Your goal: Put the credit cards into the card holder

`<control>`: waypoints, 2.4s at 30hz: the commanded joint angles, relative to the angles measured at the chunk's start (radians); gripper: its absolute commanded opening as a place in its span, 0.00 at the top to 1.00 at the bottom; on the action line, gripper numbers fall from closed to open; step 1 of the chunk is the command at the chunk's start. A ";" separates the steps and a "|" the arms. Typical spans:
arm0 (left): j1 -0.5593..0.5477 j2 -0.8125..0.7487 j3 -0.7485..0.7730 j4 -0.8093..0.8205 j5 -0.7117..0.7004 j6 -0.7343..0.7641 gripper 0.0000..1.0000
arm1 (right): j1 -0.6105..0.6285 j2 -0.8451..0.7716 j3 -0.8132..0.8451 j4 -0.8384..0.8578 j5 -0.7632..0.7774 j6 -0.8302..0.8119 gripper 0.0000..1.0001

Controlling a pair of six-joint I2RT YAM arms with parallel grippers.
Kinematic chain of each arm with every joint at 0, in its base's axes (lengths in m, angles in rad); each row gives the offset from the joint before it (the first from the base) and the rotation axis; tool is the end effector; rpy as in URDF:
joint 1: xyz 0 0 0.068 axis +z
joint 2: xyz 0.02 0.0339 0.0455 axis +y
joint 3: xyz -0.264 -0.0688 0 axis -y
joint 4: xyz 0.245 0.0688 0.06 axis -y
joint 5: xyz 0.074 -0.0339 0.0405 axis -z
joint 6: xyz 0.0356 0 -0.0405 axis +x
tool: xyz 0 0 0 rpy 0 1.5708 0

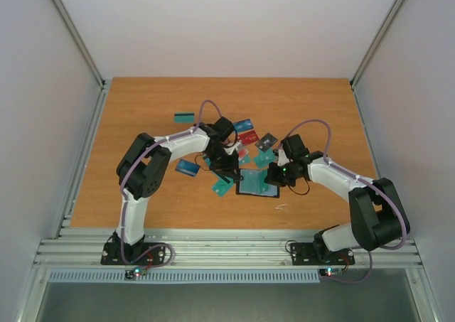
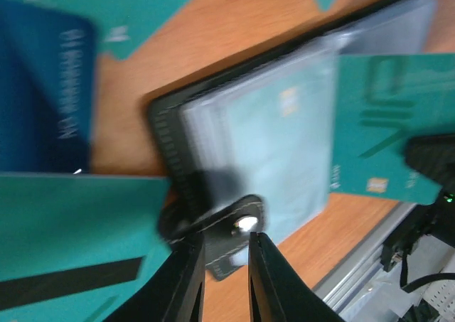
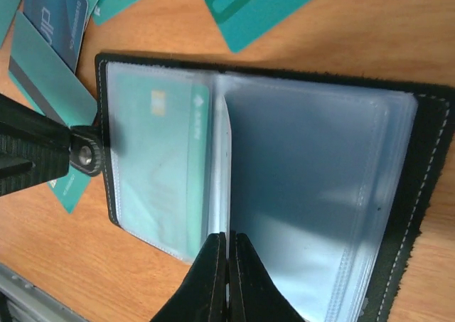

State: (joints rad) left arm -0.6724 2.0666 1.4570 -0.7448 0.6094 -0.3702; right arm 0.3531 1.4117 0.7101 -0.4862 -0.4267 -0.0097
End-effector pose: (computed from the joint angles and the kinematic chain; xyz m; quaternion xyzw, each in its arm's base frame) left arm 0.3026 -0.2669 0.1538 -0.1748 -0.9327 0.3099 0.0592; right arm 0.2237 0.0981 0.1632 -0.2127 0.9364 0.2366 0.1478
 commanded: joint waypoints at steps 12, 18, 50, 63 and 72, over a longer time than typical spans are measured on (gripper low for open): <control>0.026 -0.053 -0.033 0.021 -0.011 0.036 0.82 | -0.011 -0.021 0.107 -0.130 -0.012 -0.129 0.99; 0.026 -0.029 -0.020 0.012 -0.010 0.046 0.83 | -0.021 0.033 0.117 -0.141 -0.094 -0.136 0.99; 0.025 -0.006 0.000 -0.012 0.001 0.065 0.87 | -0.082 0.054 0.059 -0.114 -0.156 -0.139 0.99; 0.013 0.005 0.001 -0.006 0.000 0.059 0.88 | -0.091 0.051 0.043 -0.087 -0.188 -0.133 0.99; 0.009 0.024 0.010 -0.013 0.000 0.063 0.88 | -0.091 0.077 0.043 -0.061 -0.210 -0.131 0.99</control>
State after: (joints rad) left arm -0.6571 2.0686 1.4406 -0.7513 0.5983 -0.3241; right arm 0.2680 1.4746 0.7609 -0.5758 -0.6144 -0.1329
